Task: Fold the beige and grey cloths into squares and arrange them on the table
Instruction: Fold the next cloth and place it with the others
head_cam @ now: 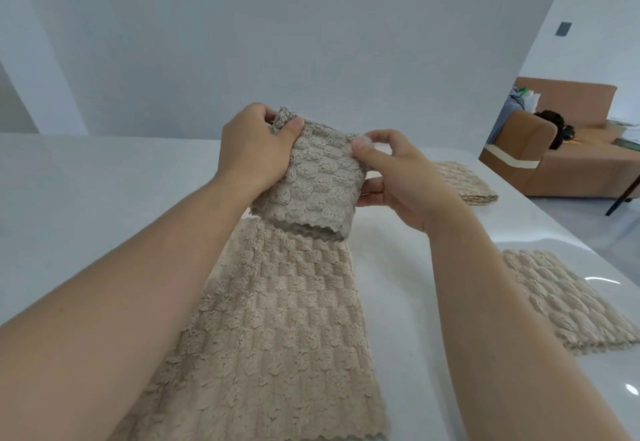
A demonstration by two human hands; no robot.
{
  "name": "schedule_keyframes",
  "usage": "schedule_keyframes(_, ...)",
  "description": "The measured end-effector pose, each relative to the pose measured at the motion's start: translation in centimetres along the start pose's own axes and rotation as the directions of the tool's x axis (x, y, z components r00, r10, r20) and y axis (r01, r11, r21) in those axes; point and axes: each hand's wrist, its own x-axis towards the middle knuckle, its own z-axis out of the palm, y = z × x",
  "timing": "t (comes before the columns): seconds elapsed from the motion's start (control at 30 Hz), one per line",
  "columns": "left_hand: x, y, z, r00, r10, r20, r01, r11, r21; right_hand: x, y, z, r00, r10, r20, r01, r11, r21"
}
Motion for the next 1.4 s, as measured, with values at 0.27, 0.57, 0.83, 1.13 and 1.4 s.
schedule_keyframes(0.27, 3.7, 2.7, 1.8, 0.986, -0.101, 0.134, 0.069, 0.972, 0.227, -2.8, 3.7, 1.5, 0.984, 0.175, -0.033, -0.163, 0.961, 0.223)
schedule_keyframes(0.57, 3.2, 4.3, 3.5, 0.971, -0.201, 0.127, 0.175, 0.966, 0.191, -4.7, 6.1, 4.0, 0.989, 0.077, -0.127, -0.077, 0.997, 0.002)
schedule_keyframes(0.83, 2.3, 4.1, 3.9, 0.980, -0.168, 0.111, 0.157, 0.982, 0.106, -4.4, 7.4, 3.9, 0.953, 0.087, -0.290, -0.087, 0.996, 0.015)
schedule_keyframes(1.13, 1.6, 4.1, 4.9, 0.997, 0.026, 0.070, -0.032, 0.997, 0.073, -4.5, 7.4, 2.1, 0.959, 0.266, -0.099, -0.168, 0.812, 0.559)
schedule_keyframes(1.4, -0.6, 6.2, 5.9, 0.960, 0.197, 0.199, -0.195, 0.980, -0.028, -3.4, 6.6, 0.3, 0.919, 0.372, -0.133, -0.198, 0.725, 0.660)
